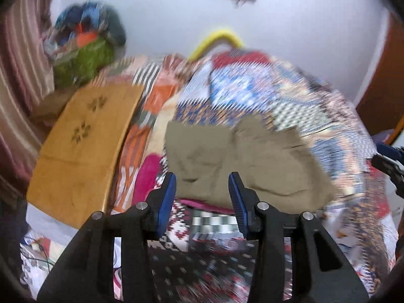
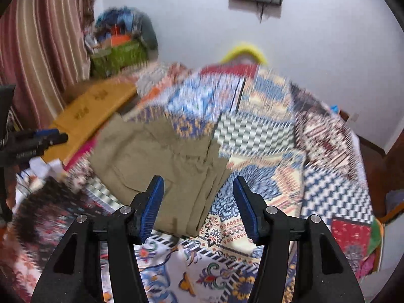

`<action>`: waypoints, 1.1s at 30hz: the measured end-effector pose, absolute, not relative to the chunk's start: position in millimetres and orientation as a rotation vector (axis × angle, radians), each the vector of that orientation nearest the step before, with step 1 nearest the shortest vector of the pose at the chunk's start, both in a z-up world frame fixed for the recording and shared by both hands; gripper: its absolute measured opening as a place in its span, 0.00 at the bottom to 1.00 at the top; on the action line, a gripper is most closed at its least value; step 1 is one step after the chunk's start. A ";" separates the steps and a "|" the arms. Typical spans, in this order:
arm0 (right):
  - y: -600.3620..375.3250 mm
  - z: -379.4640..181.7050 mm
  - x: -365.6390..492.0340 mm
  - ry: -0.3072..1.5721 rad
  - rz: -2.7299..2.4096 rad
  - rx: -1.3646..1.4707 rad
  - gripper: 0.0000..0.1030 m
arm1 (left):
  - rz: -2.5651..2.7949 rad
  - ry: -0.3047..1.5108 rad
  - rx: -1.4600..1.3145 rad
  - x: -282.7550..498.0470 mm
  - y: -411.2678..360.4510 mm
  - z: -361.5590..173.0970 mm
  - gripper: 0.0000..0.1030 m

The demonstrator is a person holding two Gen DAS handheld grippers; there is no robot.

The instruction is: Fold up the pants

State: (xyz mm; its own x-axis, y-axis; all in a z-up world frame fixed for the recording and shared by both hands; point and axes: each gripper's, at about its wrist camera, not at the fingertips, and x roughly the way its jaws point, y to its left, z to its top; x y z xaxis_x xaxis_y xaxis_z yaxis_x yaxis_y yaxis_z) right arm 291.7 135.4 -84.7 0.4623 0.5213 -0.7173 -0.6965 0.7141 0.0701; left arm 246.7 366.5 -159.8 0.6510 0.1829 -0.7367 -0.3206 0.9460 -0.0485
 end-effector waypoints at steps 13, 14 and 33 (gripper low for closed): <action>47.8 63.4 188.7 0.441 0.783 -0.078 0.52 | 0.209 0.413 -0.108 107.7 239.5 13.3 0.46; 38.2 74.5 176.6 0.415 0.790 -0.057 0.52 | 0.198 0.389 -0.110 95.4 231.9 21.6 0.47; -12.9 103.0 76.2 0.240 0.821 0.044 0.81 | 0.222 0.136 -0.096 -59.9 148.6 60.8 0.86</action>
